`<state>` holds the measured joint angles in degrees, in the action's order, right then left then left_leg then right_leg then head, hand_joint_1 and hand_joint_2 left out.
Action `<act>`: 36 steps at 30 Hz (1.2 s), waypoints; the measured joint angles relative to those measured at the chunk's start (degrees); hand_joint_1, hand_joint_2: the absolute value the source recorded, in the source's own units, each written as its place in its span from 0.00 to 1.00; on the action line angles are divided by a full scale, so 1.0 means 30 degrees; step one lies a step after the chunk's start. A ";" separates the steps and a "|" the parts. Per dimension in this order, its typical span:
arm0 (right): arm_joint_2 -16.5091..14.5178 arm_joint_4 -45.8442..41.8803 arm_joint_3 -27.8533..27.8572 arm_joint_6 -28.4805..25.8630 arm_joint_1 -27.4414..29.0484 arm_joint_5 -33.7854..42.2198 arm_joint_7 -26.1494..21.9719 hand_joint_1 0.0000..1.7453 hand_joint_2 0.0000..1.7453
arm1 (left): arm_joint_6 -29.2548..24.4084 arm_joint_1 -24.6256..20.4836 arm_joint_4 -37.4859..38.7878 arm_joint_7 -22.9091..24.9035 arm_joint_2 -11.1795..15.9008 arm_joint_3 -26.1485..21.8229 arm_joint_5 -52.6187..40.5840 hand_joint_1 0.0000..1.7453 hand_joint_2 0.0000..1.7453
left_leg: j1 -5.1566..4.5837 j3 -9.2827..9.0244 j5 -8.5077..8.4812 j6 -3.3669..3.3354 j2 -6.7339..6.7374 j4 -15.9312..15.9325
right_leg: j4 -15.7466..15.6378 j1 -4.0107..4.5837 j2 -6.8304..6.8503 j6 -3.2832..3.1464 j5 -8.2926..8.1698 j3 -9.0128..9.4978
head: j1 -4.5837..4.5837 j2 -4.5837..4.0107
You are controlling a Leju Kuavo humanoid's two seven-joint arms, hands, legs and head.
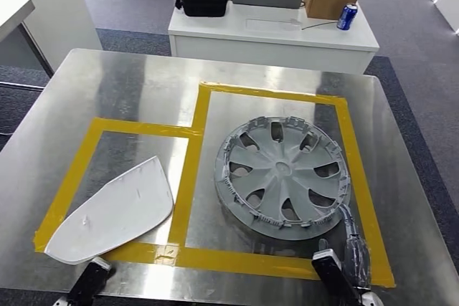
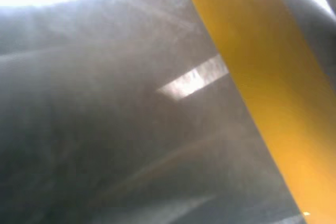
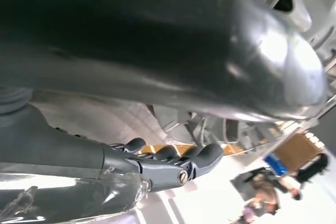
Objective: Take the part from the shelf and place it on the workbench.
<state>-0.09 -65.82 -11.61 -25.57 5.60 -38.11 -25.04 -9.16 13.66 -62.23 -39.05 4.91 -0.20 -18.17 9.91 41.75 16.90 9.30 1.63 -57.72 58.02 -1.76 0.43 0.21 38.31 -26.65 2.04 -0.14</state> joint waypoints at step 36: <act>-0.0162 0.0699 -0.0031 -0.0208 -0.0533 -0.0042 -0.0264 0.00 0.00 | -0.0450 0.0062 0.0572 0.0113 -0.0002 0.0384 -0.0576 0.00 0.00 | -0.1474 0.0316 0.2701 -0.0963 -0.0316 -0.2671 | -0.0420 0.1240 0.0074 -0.0483 -0.2979 -0.0413 | -0.0384 0.0005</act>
<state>-0.58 -63.72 -11.70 -26.20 4.00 -38.23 -25.83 -10.51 13.85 -60.52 -38.71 4.91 0.96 -19.90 5.48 42.70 25.00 6.41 0.68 -65.73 56.76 1.96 0.65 -1.24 29.37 -27.89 0.89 -0.13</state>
